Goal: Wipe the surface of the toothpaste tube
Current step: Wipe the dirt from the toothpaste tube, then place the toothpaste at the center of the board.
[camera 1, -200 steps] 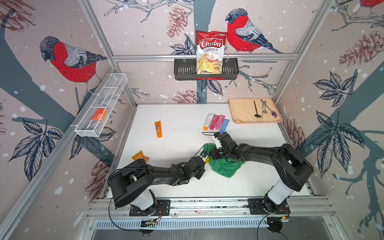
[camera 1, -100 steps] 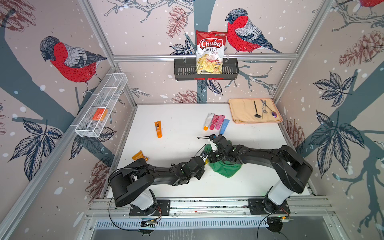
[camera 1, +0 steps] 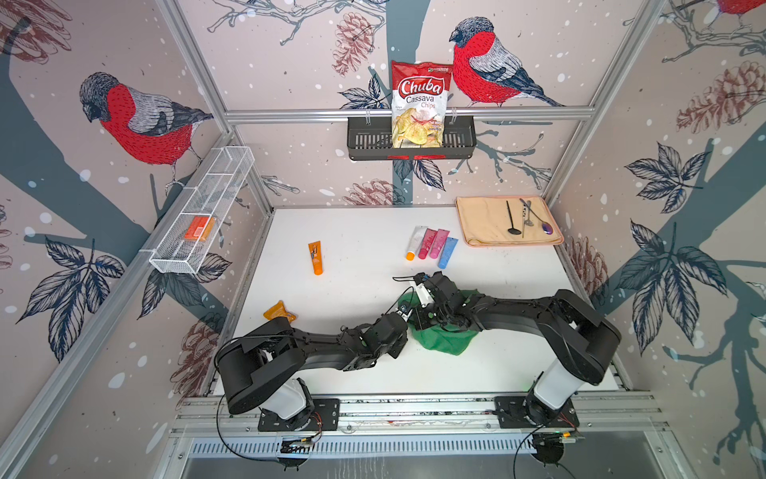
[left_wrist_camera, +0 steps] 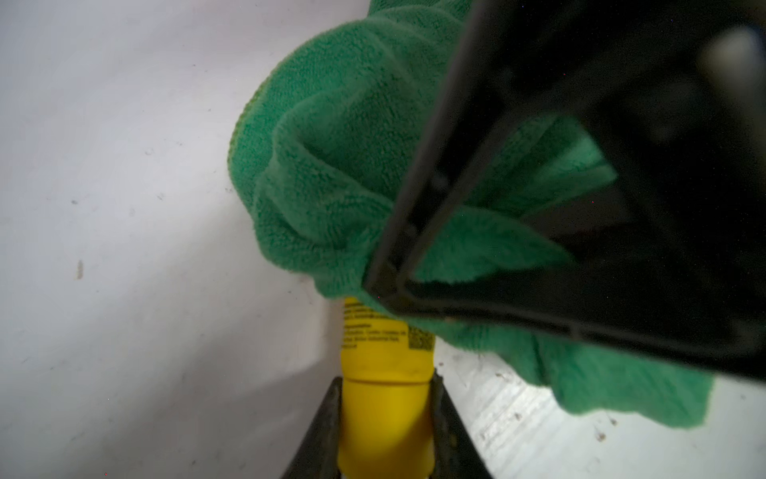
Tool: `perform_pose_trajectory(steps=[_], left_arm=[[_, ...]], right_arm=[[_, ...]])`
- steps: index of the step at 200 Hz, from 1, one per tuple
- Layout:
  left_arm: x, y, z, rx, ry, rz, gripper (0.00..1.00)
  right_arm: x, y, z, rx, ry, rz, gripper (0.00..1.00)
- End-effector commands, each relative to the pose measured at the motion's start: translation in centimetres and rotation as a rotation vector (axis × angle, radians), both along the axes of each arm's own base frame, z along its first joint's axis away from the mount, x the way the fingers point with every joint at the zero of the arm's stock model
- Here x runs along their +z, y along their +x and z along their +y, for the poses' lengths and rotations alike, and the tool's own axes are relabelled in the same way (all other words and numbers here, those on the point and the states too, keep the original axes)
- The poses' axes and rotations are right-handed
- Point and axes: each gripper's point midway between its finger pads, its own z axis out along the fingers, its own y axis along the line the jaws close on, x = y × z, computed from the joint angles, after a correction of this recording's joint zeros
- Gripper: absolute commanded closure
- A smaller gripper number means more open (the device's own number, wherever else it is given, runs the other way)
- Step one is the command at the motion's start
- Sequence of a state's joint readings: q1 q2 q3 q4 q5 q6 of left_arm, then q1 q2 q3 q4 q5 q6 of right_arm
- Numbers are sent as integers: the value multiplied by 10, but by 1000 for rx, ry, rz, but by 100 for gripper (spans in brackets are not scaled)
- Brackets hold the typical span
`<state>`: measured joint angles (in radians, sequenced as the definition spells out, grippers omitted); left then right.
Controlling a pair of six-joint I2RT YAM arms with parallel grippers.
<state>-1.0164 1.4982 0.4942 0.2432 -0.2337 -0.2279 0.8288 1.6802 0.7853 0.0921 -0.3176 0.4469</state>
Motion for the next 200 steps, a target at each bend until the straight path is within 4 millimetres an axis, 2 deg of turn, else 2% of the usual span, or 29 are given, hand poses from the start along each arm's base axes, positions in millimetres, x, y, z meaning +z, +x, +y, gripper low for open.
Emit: perform_pose_trajectory(steps=[1, 28, 50, 93, 129, 145, 163, 176, 200], left_arm=[[11, 4, -10, -22, -45, -35, 78], [11, 4, -10, -21, -46, -33, 78], [11, 4, -10, -20, -47, -33, 78], [11, 6, -9, -7, -42, -36, 78], [21, 18, 3, 84, -40, -57, 79], [29, 19, 0, 75, -82, -62, 80], [28, 21, -3, 69, -80, -57, 80], [27, 23, -3, 76, -68, -58, 80], [41, 43, 7, 172, -53, -97, 80]], right_arm=[[-29, 26, -55, -148, -242, -56, 100], [-32, 48, -98, -264, -354, -90, 100], [-30, 55, -115, -319, -371, -104, 100], [-24, 55, -116, -321, -354, -110, 100], [-12, 60, -142, -408, -334, -141, 100], [-2, 60, -135, -404, -267, -154, 100], [-1, 57, -125, -371, -253, -148, 100], [-1, 56, -125, -368, -261, -151, 100], [0, 56, -127, -380, -249, -161, 100]])
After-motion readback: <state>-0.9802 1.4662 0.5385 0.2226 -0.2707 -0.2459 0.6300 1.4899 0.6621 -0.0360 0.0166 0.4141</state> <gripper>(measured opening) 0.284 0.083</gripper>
